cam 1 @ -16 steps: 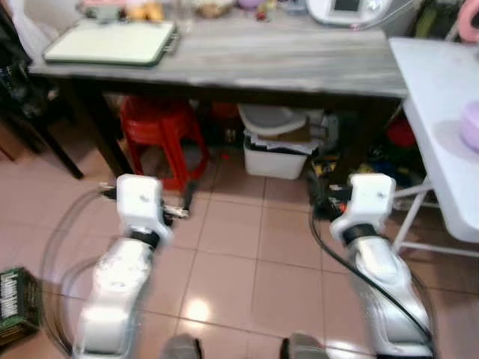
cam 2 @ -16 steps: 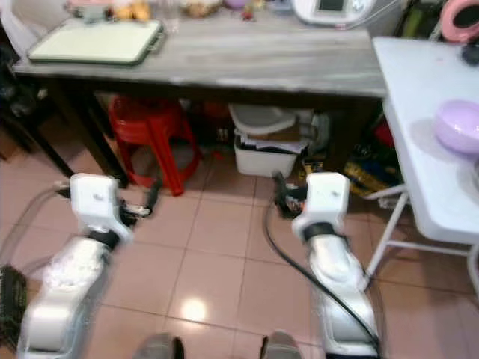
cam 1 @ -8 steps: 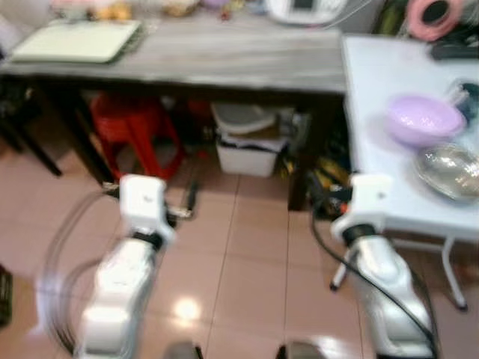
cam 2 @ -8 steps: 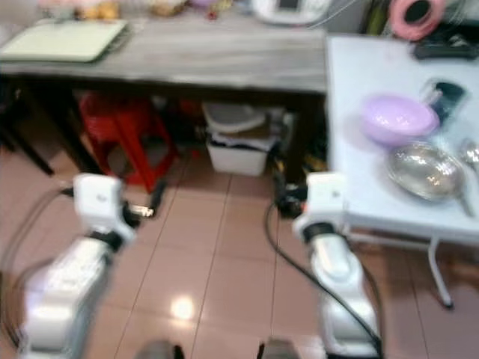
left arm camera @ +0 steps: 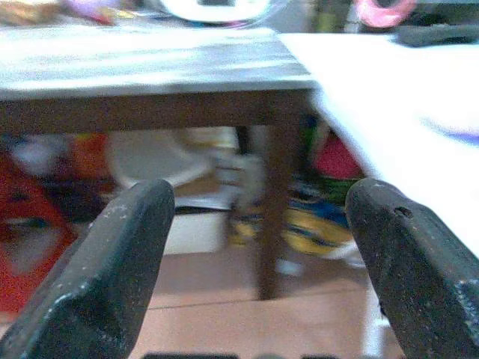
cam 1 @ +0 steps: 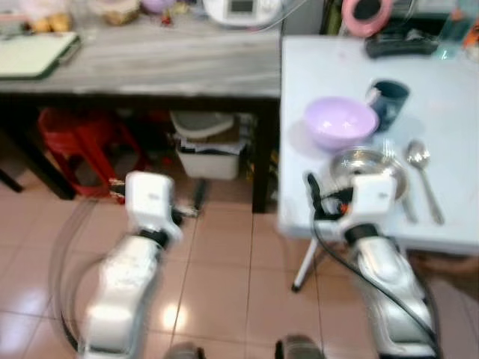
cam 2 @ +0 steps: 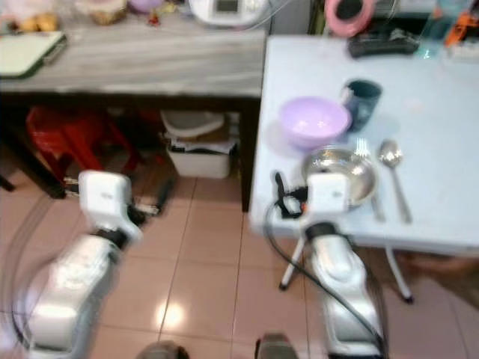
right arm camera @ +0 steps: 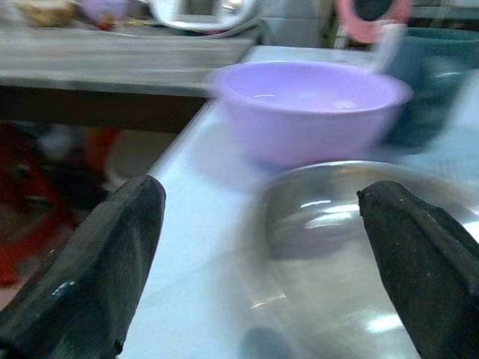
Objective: Setting the table
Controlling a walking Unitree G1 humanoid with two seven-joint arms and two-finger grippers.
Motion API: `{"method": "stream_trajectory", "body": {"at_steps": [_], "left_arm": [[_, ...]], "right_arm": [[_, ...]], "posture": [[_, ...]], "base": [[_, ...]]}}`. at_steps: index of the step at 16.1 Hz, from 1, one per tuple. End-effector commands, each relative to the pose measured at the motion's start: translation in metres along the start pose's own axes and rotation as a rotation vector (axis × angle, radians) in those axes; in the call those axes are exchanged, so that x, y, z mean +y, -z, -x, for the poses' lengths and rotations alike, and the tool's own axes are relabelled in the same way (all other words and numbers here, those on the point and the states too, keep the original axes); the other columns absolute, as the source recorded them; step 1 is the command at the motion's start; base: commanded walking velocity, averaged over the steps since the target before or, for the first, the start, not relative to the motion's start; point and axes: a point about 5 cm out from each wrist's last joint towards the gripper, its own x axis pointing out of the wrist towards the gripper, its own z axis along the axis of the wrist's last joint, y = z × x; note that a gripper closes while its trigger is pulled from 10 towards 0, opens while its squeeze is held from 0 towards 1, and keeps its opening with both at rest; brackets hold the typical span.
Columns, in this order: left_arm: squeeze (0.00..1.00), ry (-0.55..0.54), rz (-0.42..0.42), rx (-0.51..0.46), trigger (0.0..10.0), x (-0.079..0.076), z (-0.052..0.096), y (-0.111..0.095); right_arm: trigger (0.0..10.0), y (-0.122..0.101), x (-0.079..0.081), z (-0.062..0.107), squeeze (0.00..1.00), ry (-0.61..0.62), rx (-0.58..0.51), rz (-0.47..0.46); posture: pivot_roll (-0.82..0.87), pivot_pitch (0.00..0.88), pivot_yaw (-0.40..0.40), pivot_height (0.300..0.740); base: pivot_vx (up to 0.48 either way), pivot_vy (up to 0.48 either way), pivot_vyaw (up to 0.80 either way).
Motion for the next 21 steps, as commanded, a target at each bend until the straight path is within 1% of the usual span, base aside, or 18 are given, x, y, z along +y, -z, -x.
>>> {"method": "stream_trajectory", "body": {"at_steps": [1, 3, 4, 7, 9, 13, 15, 17, 18, 21], "left_arm": [[0.0, -0.028, -0.024, -0.005, 10.0, 0.01, 0.004, -0.003], [0.0, -0.022, -0.022, -0.011, 10.0, 0.009, 0.003, -0.003], [0.0, -0.022, 0.004, -0.038, 10.0, 0.01, 0.003, -0.006], [0.0, -0.007, -0.002, -0.041, 10.0, 0.01, 0.005, -0.007], [0.0, 0.022, 0.0, -0.044, 10.0, 0.009, 0.006, -0.008], [0.0, 0.03, -0.005, -0.051, 10.0, 0.01, 0.005, -0.009], [0.0, 0.04, -0.008, -0.056, 10.0, 0.008, 0.004, -0.01], [0.0, 0.05, -0.011, -0.056, 10.0, 0.007, 0.005, -0.01], [0.0, 0.053, -0.018, -0.054, 10.0, 0.007, 0.005, -0.01], [0.0, 0.051, -0.024, -0.059, 10.0, 0.007, 0.004, -0.011]], "right_arm": [[10.0, -0.008, 0.007, -0.002, 0.0, -0.018, -0.037, -0.013], [10.0, -0.008, 0.008, -0.003, 0.0, -0.021, -0.04, -0.01], [10.0, -0.009, 0.008, -0.004, 0.0, -0.022, -0.042, -0.009], [10.0, -0.008, 0.007, -0.004, 0.0, -0.014, -0.039, -0.005], [10.0, -0.006, 0.006, -0.001, 0.0, -0.006, -0.031, -0.008], [10.0, -0.004, 0.004, 0.0, 0.0, 0.015, -0.021, -0.006], [10.0, -0.004, 0.004, 0.0, 0.0, 0.015, -0.022, -0.002], [10.0, -0.002, 0.003, 0.001, 0.0, 0.023, -0.009, -0.003], [10.0, 0.003, 0.0, 0.002, 0.0, 0.041, 0.017, -0.015], [10.0, 0.006, -0.004, -0.003, 0.0, 0.042, 0.049, -0.021]], "posture": [[-0.01, 0.084, 0.053, 0.74], [-0.01, 0.082, 0.053, 0.74], [0.0, 0.082, 0.053, 0.74], [0.0, 0.082, 0.052, 0.74], [0.0, 0.083, 0.05, 0.74], [0.0, 0.084, 0.053, 0.74], [0.0, 0.086, 0.054, 0.74], [0.0, 0.088, 0.053, 0.74], [0.0, 0.09, 0.053, 0.74], [0.0, 0.095, 0.054, 0.74]], "base": [[0.386, -0.281, 0.0], [0.392, -0.274, 0.0], [0.0, 0.0, 0.0], [0.0, 0.0, 0.0], [0.0, 0.0, 0.0], [0.0, 0.0, -0.71], [0.0, 0.0, -0.23], [0.0, 0.0, 0.0], [0.0, 0.0, 0.0], [0.0, 0.0, 0.0]]}}
